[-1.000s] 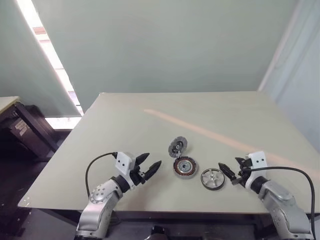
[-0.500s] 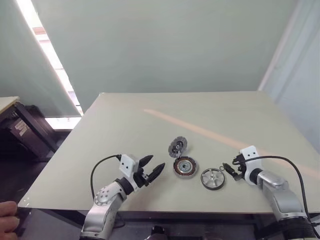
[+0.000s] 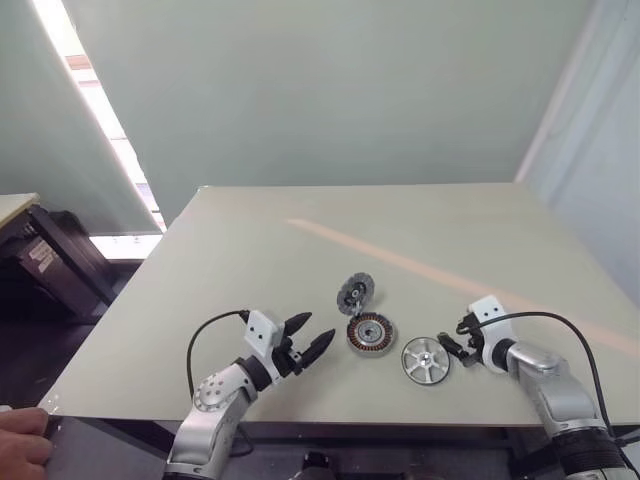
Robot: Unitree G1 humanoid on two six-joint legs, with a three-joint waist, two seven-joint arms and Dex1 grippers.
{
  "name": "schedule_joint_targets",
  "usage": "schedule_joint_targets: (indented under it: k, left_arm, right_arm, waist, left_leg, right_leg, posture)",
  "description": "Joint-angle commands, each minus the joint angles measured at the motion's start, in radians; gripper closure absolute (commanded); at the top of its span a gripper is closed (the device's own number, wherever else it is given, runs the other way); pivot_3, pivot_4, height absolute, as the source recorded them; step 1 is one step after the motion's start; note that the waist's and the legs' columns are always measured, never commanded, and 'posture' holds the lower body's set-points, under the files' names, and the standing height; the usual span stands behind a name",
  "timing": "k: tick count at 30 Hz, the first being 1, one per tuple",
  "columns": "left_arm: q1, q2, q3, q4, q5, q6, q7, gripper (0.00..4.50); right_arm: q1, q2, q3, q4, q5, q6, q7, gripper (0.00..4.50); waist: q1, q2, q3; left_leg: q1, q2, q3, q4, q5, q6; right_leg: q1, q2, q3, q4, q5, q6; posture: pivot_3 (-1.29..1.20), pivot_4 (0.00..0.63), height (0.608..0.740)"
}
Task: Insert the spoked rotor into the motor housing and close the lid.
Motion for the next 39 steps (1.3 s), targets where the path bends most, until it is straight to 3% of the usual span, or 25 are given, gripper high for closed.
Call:
schedule_joint_targets:
  k: [1,20,24,32,39]
  left_arm:
    - [-0.024,-0.006,-0.004,-0.002,0.003,-0.024,-0.006,1.10]
    - [-0.035,-0.007,-0.007,0.022,0.001,-0.042,-0.021,1.10]
    - [-0.034,-0.008,-0.007,0.022,0.001,-0.044,-0.022,1.07]
    - [-0.034,-0.009,-0.008,0.022,0.000,-0.047,-0.023,1.07]
    - [-0.033,-0.013,-0.012,0.024,0.001,-0.048,-0.022,1.07]
  right_arm:
    - [-0.010,-0.013,0.003,-0.009,-0.014,-0.001,0.008,0.00]
    - [-0.044,0.055,-0.005,0.037,0.000,0.024,0.009,0.00]
    - [-0.044,0.063,-0.005,0.042,-0.002,0.022,0.012,0.90]
    - [-0.043,0.069,-0.007,0.040,-0.002,0.024,0.010,3.69]
    - [-0.050,0.086,-0.041,0.042,0.006,-0.004,-0.029,3.70]
  waist:
    - [0.000,0.000,0.000]
    - [-0.003,0.000,0.000]
    - [-0.003,0.000,0.000]
    - [-0.003,0.000,0.000]
    - [-0.003,0.000,0.000]
  left_leg:
    - [0.000,0.000,0.000,0.000,0.000,0.000]
    - [0.000,0.003,0.004,0.001,0.000,0.000]
    - [0.000,0.007,0.007,0.001,0.000,0.000]
    - [0.000,0.012,0.013,0.002,0.000,0.000]
    - [0.000,0.013,0.013,0.002,0.000,0.000]
  right_leg:
    - [0.000,0.000,0.000,0.000,0.000,0.000]
    - [0.000,0.002,0.001,0.000,0.002,0.000]
    - [-0.001,0.007,0.002,-0.001,0.003,-0.002]
    - [-0.001,0.013,0.004,-0.002,0.006,-0.005]
    - [-0.001,0.014,0.005,-0.002,0.006,-0.005]
  posture:
    - [0.00,0.000,0.740]
    - [0.00,0.000,0.740]
    - [0.00,0.000,0.740]
    - [0.00,0.000,0.740]
    - [0.00,0.000,0.740]
